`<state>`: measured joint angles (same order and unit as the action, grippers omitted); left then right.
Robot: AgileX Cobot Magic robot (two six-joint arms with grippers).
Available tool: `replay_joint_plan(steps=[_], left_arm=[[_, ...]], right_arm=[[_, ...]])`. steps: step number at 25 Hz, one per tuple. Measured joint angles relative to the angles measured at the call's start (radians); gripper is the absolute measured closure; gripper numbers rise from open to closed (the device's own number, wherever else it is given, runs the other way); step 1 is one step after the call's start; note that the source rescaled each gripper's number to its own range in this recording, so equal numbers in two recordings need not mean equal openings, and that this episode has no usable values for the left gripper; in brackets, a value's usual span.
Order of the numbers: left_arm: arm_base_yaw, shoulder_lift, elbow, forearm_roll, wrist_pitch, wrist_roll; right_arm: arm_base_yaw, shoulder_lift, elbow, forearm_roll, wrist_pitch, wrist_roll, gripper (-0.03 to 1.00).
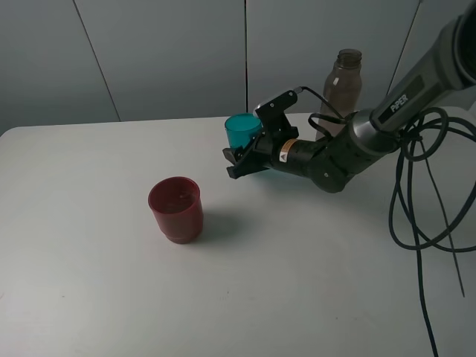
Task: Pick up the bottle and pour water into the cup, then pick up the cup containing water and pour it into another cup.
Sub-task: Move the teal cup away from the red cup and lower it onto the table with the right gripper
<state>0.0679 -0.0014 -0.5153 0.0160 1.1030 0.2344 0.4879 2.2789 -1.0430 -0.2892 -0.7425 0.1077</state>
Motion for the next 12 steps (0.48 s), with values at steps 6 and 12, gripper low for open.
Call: replay_joint_plan(steps=[6, 12], left_arm=[[0.0, 0.0, 0.0, 0.0, 0.0, 0.0], [0.0, 0.0, 0.0, 0.0, 0.0, 0.0]], right_arm=[[0.0, 0.002, 0.0, 0.076, -0.01, 0.0, 0.94], [0.0, 0.059, -0.047, 0.091, -0.03, 0.0, 0.94]])
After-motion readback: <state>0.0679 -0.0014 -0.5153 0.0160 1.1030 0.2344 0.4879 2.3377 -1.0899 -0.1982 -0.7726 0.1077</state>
